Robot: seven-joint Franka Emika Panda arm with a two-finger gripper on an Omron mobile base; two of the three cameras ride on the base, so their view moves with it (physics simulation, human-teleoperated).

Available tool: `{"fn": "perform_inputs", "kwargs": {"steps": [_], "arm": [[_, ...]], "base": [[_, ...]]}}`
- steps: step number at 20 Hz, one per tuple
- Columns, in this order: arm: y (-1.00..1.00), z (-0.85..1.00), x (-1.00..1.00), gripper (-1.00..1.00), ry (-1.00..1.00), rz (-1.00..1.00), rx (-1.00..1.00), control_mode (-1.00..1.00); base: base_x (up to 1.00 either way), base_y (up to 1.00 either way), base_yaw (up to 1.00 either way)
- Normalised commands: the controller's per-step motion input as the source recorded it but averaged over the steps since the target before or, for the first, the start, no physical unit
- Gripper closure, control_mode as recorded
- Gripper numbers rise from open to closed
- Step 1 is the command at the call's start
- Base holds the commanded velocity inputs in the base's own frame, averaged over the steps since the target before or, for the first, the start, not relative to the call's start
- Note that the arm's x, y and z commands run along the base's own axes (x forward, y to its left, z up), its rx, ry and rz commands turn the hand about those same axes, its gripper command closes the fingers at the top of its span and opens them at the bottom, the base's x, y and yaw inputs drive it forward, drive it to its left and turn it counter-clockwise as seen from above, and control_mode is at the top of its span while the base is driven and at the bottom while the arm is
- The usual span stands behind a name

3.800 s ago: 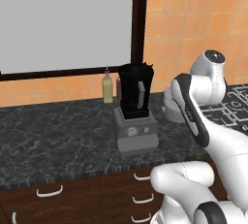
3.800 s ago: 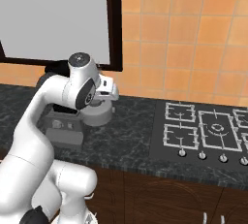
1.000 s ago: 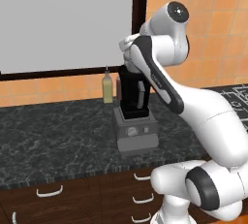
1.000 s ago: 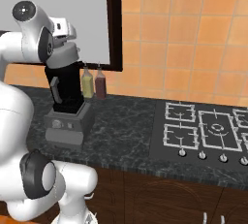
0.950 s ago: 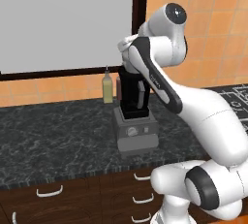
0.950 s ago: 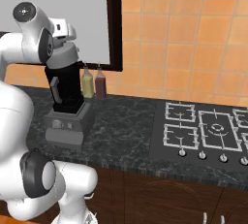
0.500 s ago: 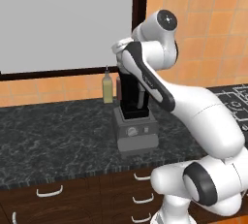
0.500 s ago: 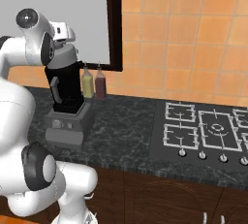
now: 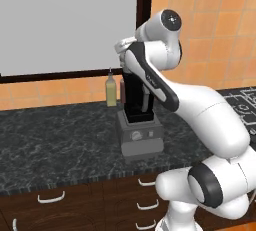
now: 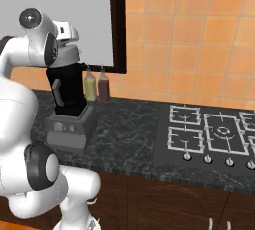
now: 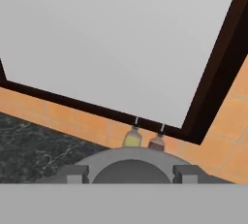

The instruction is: Close the lid blender by securely placing the lid on top.

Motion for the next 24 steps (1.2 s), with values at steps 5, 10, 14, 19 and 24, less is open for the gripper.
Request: {"fn": "perform_inputs", "kwargs": {"steps": [5, 10, 14, 19, 24], "arm": [[0.0, 0.0, 0.0, 1.0, -0.14, 0.0, 0.0, -1.0], [0.0, -0.08, 0.0, 1.0, -0.17, 0.0, 0.0, -1.0], [-0.04, -0.07, 0.0, 1.0, -0.05, 0.0, 0.01, -1.0], [-0.15, 0.0, 0.0, 1.0, 0.0, 0.0, 0.04, -1.0], [-0.14, 0.0, 0.0, 1.0, 0.0, 0.0, 0.04, -1.0]], "base": [[0.0, 0.0, 0.0], [0.0, 0.0, 0.0], [0.0, 0.0, 0.0], [0.0, 0.0, 0.0], [0.0, 0.0, 0.0]]}}
